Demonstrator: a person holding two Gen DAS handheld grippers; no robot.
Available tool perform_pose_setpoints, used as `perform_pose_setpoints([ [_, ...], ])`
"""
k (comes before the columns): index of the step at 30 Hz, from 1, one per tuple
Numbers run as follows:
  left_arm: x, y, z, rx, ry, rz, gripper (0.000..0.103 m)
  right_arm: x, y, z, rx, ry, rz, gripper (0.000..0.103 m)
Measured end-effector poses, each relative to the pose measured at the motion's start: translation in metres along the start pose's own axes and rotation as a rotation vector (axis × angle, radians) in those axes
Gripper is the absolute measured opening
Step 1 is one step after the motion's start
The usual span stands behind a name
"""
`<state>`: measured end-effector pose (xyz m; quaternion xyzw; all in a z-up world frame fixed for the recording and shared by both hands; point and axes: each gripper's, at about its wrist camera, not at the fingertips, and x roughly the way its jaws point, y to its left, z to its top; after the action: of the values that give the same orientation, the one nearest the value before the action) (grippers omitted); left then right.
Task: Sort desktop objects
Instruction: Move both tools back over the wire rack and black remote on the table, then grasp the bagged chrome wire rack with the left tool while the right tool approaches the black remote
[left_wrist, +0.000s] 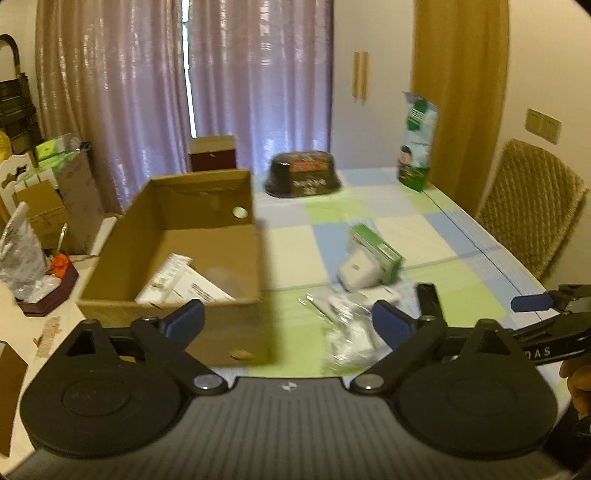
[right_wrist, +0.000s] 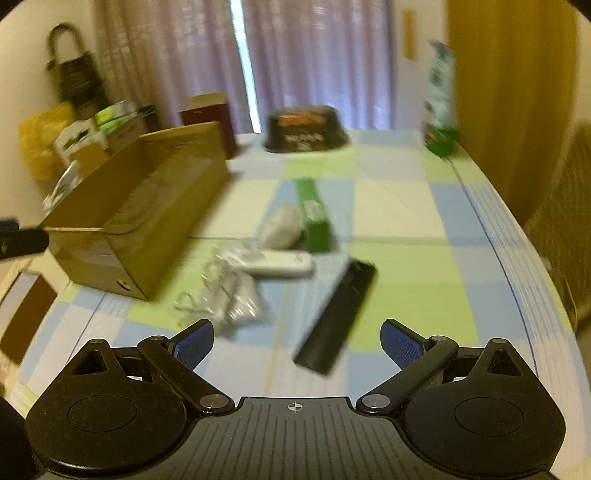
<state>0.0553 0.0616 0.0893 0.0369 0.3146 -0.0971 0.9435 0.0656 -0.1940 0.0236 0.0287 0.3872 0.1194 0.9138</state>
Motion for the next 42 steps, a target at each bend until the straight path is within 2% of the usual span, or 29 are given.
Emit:
perform_pose_setpoints([
  [7,0.013,-0.034,-0.027,-0.079,0.076,-0.056,0.102,-0.019,-0.024,-0.029,0.06,-0.017,-0.018,0.099],
  [14,0.029,-0.054,-0.04,-0.064,0.138,-0.078,0.102,-0.013,-0.045,-0.047,0.122,0.002,-0.027,0.099],
  [21,0.049,-0.059,-0.045,-0.044,0.171,-0.057,0.102,-0.006,-0.048,-0.046,0.144,0.011,-0.014,0.099],
  [31,0.086,-0.055,-0.045,-0.082,0.174,-0.057,0.101,0.012,-0.052,-0.047,0.161,0.039,-0.026,0.099],
  [42,0.135,-0.048,-0.042,-0.109,0.212,-0.057,0.093,0.043,-0.049,-0.035,0.16,0.041,-0.015,0.099],
])
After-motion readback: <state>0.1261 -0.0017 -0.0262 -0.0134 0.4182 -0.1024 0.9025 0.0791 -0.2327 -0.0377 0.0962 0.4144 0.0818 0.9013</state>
